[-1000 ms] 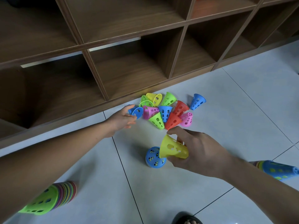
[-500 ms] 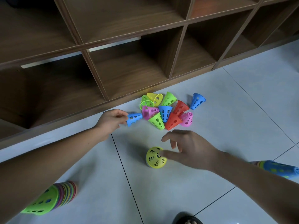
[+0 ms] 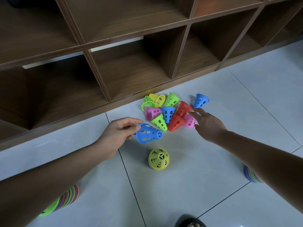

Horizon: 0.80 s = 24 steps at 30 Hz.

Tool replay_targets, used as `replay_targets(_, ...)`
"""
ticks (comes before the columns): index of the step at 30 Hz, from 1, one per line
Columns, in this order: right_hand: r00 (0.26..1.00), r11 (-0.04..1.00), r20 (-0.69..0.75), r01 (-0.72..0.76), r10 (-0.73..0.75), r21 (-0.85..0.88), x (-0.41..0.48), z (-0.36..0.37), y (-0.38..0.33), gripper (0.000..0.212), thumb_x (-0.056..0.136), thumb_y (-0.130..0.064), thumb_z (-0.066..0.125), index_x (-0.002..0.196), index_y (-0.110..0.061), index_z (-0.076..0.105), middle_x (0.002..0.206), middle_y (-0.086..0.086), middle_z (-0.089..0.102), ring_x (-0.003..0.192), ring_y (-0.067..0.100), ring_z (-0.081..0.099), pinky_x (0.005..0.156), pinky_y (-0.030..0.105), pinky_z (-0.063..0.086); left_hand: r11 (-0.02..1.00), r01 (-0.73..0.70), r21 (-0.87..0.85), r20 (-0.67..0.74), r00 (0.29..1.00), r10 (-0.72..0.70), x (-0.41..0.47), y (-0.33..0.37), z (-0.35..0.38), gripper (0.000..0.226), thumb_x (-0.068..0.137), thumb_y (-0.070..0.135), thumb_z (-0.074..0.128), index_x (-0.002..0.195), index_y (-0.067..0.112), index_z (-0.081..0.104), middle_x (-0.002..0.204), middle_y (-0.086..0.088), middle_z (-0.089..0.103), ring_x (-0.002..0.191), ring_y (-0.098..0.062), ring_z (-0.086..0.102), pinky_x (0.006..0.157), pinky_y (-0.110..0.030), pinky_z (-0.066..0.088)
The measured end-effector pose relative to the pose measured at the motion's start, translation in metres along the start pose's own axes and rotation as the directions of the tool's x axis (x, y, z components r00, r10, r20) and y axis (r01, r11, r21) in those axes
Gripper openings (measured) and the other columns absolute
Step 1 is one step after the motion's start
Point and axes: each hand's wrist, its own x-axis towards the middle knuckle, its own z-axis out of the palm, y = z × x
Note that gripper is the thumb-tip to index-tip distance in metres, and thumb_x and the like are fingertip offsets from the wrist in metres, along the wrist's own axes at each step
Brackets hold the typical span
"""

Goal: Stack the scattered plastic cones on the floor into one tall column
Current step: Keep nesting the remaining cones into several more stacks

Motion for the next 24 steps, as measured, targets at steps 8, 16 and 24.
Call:
replay_targets(8,1.0,0.997,0.02,-0.011,0.009,0.08,-0.015,0.023,0.005,0.028,0.098,-0.021,0.064,0.126,-0.022,0.062,0.112,0.004,0.054,0.079,0.035,0.066,0.067,0.043,0.059,0.986,0.071,-0.149,0.236,0.971,-0.034,-0.018,0.009,0.023,0.027,0.09,0.032,0.074,0.112,0.02,0.083,0.119,-0.025,0.073,0.103,-0.028,0.059,0.093,-0.045,0.044)
replay_targets(16,0.948,0.877,-0.292,0.028,0.13,0.48,-0.053,-0.035,-0.027,0.014,0.086,-0.024,0.081,0.098,-0.023,0.073,0.083,-0.004,0.066,0.069,0.017,0.068,0.063,0.031,0.054,1.0,0.031,0.0,0.253,0.967,-0.03,-0.03,-0.007,0.034,0.016,0.104,0.017,0.067,0.111,0.019,0.081,0.114,-0.015,0.076,0.094,-0.01,0.065,0.086,-0.03,0.05)
replay_targets(24,0.977,0.498,-0.211,0.195,-0.024,0.845,-0.112,-0.118,-0.086,0.016,0.086,-0.026,0.087,0.093,-0.021,0.074,0.07,0.001,0.071,0.06,0.031,0.065,0.061,0.046,0.058,0.989,-0.052,0.136,0.22,0.975,0.021,-0.03,-0.019,0.039,0.012,0.104,0.011,0.068,0.106,0.018,0.078,0.102,-0.002,0.079,0.087,-0.002,0.067,0.077,-0.013,0.049)
